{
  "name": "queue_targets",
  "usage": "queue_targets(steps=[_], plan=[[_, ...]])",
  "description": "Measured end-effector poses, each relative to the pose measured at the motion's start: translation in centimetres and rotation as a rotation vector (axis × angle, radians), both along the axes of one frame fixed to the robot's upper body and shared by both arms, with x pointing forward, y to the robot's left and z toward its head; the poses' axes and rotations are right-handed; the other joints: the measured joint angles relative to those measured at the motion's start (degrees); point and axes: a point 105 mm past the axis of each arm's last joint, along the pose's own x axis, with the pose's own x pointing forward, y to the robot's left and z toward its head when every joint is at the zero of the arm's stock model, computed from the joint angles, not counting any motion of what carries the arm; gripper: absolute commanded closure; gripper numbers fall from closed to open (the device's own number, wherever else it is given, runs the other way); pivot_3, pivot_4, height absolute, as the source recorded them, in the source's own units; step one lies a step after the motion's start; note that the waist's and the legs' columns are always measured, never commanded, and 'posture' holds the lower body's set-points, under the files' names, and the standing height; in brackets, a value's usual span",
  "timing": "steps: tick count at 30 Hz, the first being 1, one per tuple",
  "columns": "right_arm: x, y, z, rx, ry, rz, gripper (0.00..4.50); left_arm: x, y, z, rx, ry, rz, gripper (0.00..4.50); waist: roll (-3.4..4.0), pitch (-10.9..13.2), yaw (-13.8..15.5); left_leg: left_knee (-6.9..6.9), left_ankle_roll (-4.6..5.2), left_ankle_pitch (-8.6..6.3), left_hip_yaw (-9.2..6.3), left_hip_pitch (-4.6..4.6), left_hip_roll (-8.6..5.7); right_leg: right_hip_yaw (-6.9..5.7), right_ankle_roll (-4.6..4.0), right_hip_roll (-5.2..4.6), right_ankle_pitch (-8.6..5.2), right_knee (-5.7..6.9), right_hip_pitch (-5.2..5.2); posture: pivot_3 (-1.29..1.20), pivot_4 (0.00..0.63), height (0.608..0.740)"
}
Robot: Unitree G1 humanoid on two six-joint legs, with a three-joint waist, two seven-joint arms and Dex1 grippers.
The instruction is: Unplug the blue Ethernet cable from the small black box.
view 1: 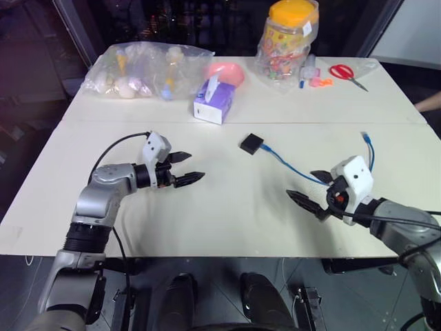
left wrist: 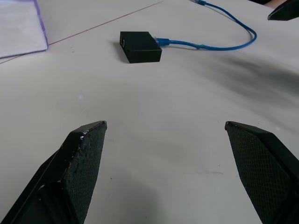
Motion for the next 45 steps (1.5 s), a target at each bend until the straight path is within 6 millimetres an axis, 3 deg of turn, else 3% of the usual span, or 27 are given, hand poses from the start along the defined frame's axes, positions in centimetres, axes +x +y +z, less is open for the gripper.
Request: queue_targets(steps=[19, 21, 25, 28, 30, 34, 38, 40, 43, 45], plan=[[0.8, -0.3, -0.1, -0.009, -0.002, -0.017, 0.00, 1.3, 0.2, -0.1, -0.009, -0.006, 0.026, 0.29, 0.00, 0.00, 0.00, 0.02, 0.00, 0.00, 0.00, -0.01, 0.00, -0.01, 0.00, 0.01, 0.01, 0.01, 0.00, 0.00, 0.150, 0.739], [2.0, -0.5, -0.3, 0.002, -0.013, -0.040, 0.00, 1.7, 0.1, 0.8, -0.009, 0.004, -0.023, 0.29, -0.05, 0.02, -0.07, 0.17, 0.00, 0.00, 0.00, -0.07, 0.00, -0.03, -0.03, 0.03, 0.04, 0.02, -0.02, 0.00, 0.150, 0.739], [5.0, -0.6, -0.7, 0.013, -0.023, -0.061, 0.00, 2.3, -0.3, 4.5, 0.006, -0.037, -0.137, 0.29, -0.04, 0.02, -0.30, 0.32, 0.00, 0.00, 0.04, -0.11, -0.01, -0.02, -0.06, 0.01, 0.07, 0.03, 0.00, 0.00, 0.150, 0.739], [8.2, -0.6, -0.7, 0.028, -0.029, -0.048, 0.00, 2.4, -0.2, 6.4, 0.033, -0.058, -0.216, 0.29, -0.01, 0.02, -0.99, 0.24, 0.02, -0.01, 0.06, -0.08, 0.00, -0.02, -0.03, 0.01, 0.08, 0.02, -0.01, 0.00, 0.150, 0.739], [9.4, -0.4, -1.0, 0.026, -0.025, -0.031, 0.00, 2.2, -0.1, 6.5, 0.046, -0.053, -0.240, 0.29, -0.01, 0.02, -1.28, 0.14, 0.08, -0.04, 0.02, -0.12, 0.00, -0.03, 0.27, 0.02, 0.15, 0.09, -0.07, 0.00, 0.150, 0.739], [13.7, 1.0, -2.4, 0.008, 0.030, 0.011, 0.00, 1.7, 0.3, 5.6, 0.095, -0.039, -0.247, 0.29, -0.02, 0.07, -2.65, 0.14, 0.15, -0.08, 0.05, -0.22, 0.00, -0.01, 0.30, 0.03, 0.17, 0.20, -0.28, 0.00, 0.150, 0.739], [15.8, 3.0, -3.6, -0.037, 0.064, 0.073, 0.00, 0.6, -0.3, 5.6, 0.092, -0.059, -0.257, 0.29, -0.01, 0.07, -3.10, -0.09, 0.15, -0.08, -0.04, -0.20, 0.00, -0.06, 0.30, 0.02, 0.17, 0.25, -0.32, 0.00, 0.150, 0.739], [16.6, 3.6, -3.4, -0.050, 0.059, 0.086, 0.00, 0.3, 0.5, 5.1, 0.080, -0.041, -0.209, 0.29, -0.01, 0.07, -3.26, -0.11, 0.15, -0.08, -0.03, -0.17, 0.00, -0.06, 0.30, 0.01, 0.17, 0.24, -0.32, 0.00, 0.150, 0.739], [17.1, 4.3, -3.4, -0.070, 0.063, 0.098, 0.84, -0.2, 0.5, 4.3, 0.072, -0.020, -0.180, 0.24, -0.01, 0.07, -3.31, -0.10, 0.14, -0.08, -0.03, -0.06, 0.00, -0.05, 0.29, 0.01, 0.18, 0.30, -0.24, 0.00, 0.150, 0.739], [17.1, 5.0, -3.7, -0.091, 0.063, 0.120, 1.89, -0.5, 0.4, 4.1, 0.077, -0.019, -0.168, 0.24, -0.01, 0.07, -3.32, -0.10, 0.14, -0.08, -0.02, 0.20, 0.00, -0.04, 0.28, 0.02, 0.18, 0.39, -0.03, 0.00, 0.150, 0.739]])
